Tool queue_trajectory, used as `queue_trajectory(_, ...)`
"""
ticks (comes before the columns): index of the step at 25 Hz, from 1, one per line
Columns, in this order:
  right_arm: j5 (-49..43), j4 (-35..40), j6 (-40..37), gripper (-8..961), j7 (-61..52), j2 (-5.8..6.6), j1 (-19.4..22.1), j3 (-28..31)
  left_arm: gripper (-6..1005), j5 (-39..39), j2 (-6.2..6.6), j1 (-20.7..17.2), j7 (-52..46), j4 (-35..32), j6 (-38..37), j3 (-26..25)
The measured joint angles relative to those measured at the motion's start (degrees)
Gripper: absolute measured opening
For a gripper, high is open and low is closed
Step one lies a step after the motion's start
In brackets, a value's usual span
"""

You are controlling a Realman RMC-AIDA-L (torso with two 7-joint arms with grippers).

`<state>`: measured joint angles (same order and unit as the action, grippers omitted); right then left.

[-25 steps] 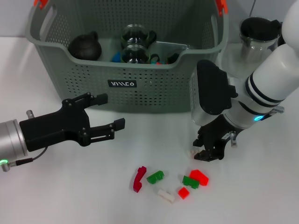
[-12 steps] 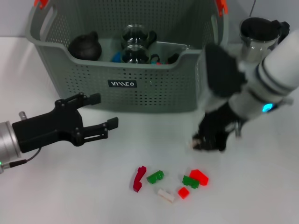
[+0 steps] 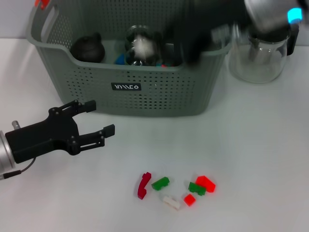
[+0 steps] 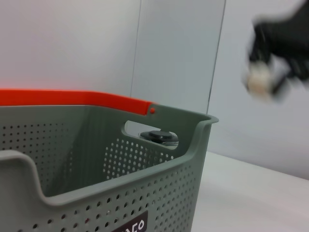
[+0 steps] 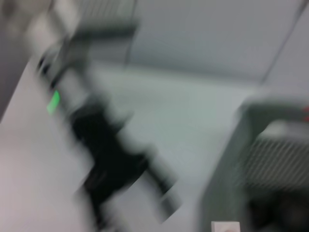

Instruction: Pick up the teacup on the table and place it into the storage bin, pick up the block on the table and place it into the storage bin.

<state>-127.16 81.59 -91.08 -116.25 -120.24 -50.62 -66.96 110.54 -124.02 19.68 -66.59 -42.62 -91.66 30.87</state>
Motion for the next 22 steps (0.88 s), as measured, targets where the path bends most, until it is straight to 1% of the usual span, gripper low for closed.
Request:
queue_trajectory(2, 0.57, -1.19, 5.89, 260, -1.51, 0.03, -1.43, 1.96, 861, 0.01, 0.01, 0.17, 0.01, -0.01, 0.06, 0.01)
queue_trajectory(5, -1.59, -5.96, 14.51, 273, -2.91, 0.55, -3.37, 2.41, 862, 0.08, 0.05, 0.35, 0.03, 0.14, 0.19, 0.04)
queue_trajectory(7, -4.32, -9.5, 18.66, 282, -3.03, 0.77, -4.57, 2.46, 862, 0.09, 0.06, 0.4, 0.03, 0.2, 0.46, 0.06)
queue_trajectory(10, -8.93, -13.94, 23.11, 295, -3.77, 0.68, -5.75, 2.55, 862, 0.11, 0.08, 0.45, 0.05, 0.3, 0.5, 0.08)
queue_trajectory(14, -12.35, -16.64, 25.17, 312, -4.62, 0.53, -6.34, 2.62, 862, 0.12, 0.09, 0.42, 0.06, 0.32, 0.52, 0.02)
queue_trajectory(18, -12.05, -15.17, 25.4, 329, -4.64, 0.38, -5.0, 2.7, 861, 0.12, 0.09, 0.4, 0.06, 0.34, 0.53, -0.01)
queue_trajectory(20, -10.07, -12.57, 24.0, 411, -4.11, 0.25, -3.28, 2.69, 861, 0.12, 0.09, 0.44, 0.06, 0.35, 0.53, -0.02)
queue_trajectory(22, -5.26, -8.94, 19.56, 492, -1.61, 0.24, -0.56, 2.59, 861, 0.12, 0.1, 0.46, 0.06, 0.34, 0.53, -0.03)
